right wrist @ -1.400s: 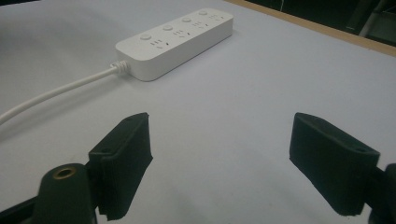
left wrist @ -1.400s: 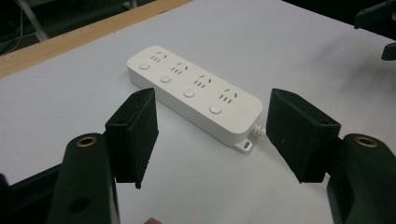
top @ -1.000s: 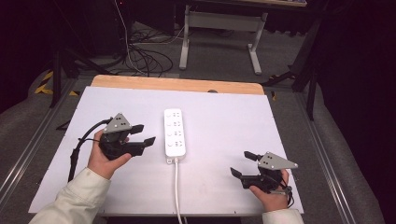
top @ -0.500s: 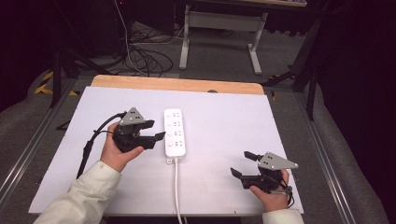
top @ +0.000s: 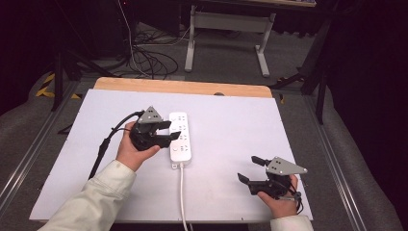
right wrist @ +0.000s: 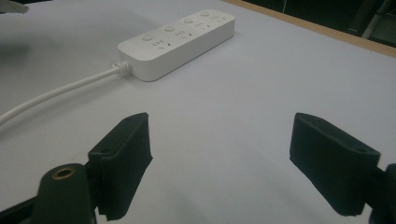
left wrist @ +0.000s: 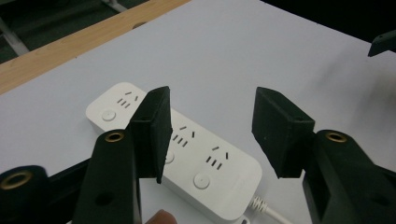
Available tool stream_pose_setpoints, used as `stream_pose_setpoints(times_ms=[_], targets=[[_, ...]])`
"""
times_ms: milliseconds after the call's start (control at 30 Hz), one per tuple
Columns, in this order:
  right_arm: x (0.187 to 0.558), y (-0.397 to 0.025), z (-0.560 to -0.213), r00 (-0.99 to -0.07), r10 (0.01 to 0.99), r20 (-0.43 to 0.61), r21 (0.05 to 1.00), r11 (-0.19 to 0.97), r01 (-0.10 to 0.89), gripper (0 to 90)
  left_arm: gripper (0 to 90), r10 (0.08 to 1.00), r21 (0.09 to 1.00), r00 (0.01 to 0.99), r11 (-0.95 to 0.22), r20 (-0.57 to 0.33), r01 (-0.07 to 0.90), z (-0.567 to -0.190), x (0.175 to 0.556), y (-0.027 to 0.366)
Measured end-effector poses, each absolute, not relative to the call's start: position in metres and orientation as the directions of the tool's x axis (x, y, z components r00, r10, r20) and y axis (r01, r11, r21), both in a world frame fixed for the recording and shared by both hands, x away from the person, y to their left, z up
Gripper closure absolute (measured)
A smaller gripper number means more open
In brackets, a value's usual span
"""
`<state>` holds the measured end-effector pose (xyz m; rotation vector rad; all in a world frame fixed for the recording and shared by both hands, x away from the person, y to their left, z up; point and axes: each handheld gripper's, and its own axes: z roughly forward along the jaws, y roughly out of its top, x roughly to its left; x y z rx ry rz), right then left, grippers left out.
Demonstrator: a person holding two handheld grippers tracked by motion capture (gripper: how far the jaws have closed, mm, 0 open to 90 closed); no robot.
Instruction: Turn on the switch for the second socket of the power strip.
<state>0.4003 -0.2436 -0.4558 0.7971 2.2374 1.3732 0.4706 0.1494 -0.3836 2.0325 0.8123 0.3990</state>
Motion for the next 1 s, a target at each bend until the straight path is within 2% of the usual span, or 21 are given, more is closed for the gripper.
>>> stream_pose_setpoints(times_ms=[167, 333, 1000], targets=[[0.4, -0.244, -0.456, -0.761, 0.648, -0.037, 0.897, 0.358, 0.26, 21.2, 61.8, 0.685, 0.826, 0.729, -0.405, -0.011, 0.393, -0.387, 0.473, 0.147], [0.401, -0.244, -0.456, -0.761, 0.647, -0.037, 0.897, 0.358, 0.26, 21.2, 88.9, 0.694, 0.81, 0.72, -0.409, -0.022, 0.419, -0.391, 0.478, 0.148], [0.402, -0.244, -0.458, -0.765, 0.643, -0.033, 0.893, 0.363, 0.266, 21.0, 89.6, 0.747, 0.718, 0.663, -0.436, -0.047, 0.543, -0.433, 0.517, 0.14]])
